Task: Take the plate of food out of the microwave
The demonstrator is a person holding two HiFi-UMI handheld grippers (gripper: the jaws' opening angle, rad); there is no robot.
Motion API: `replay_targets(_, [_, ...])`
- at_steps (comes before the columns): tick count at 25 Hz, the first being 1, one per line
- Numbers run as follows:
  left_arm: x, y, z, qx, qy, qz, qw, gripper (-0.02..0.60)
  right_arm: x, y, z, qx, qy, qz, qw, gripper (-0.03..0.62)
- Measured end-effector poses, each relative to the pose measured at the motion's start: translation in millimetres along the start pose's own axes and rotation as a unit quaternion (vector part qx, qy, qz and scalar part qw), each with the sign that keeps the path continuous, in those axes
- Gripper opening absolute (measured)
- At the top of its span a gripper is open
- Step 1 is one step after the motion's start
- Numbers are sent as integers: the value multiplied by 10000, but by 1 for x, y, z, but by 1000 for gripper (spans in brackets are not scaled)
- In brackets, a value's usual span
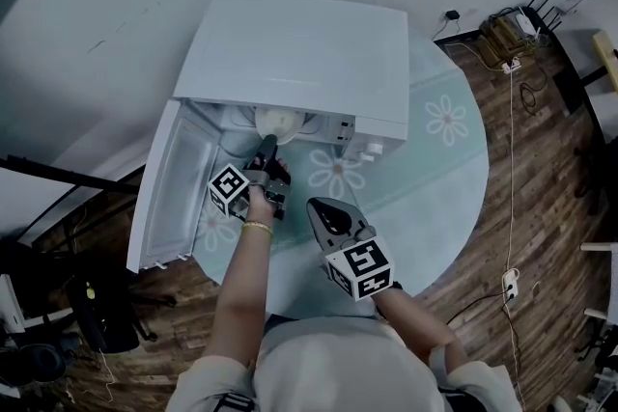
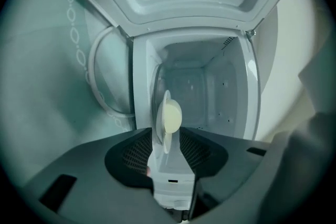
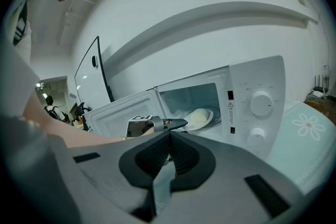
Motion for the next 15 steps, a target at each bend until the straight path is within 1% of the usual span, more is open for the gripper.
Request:
replay_targets(4, [-4, 1, -16, -13, 5, 360, 9994, 146, -1, -6, 0, 14, 9, -36, 10000, 6])
replay_targets(8, [-7, 5, -23, 7, -194, 775, 9968, 142, -4, -10, 3, 36, 36, -54, 10000, 6])
replay_targets(9, [-7, 6, -24, 29, -250, 832, 9962, 123, -4, -11, 4, 44, 39, -62, 10000, 6])
replay_targets(10, [-6, 6, -25, 60, -306, 870, 9957, 98, -4, -12, 5, 52, 41, -62, 10000, 6])
replay_targets(12, [-5, 8, -27, 149, -389, 888, 9952, 68, -5, -13, 7, 61, 35, -50, 10000, 6])
replay_targets(15, [-6, 8, -27, 234, -408, 828, 9955, 63, -6, -15, 13, 29, 7, -57, 10000, 6])
Point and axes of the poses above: the fingertips, and each gripper's own axes: z backward along the fingers, y to its left, x out of its top, the point moved 4 cm from there along z, backward along the fingers, and after that the axes turned 11 degrees about x, right-handed, at the moved point
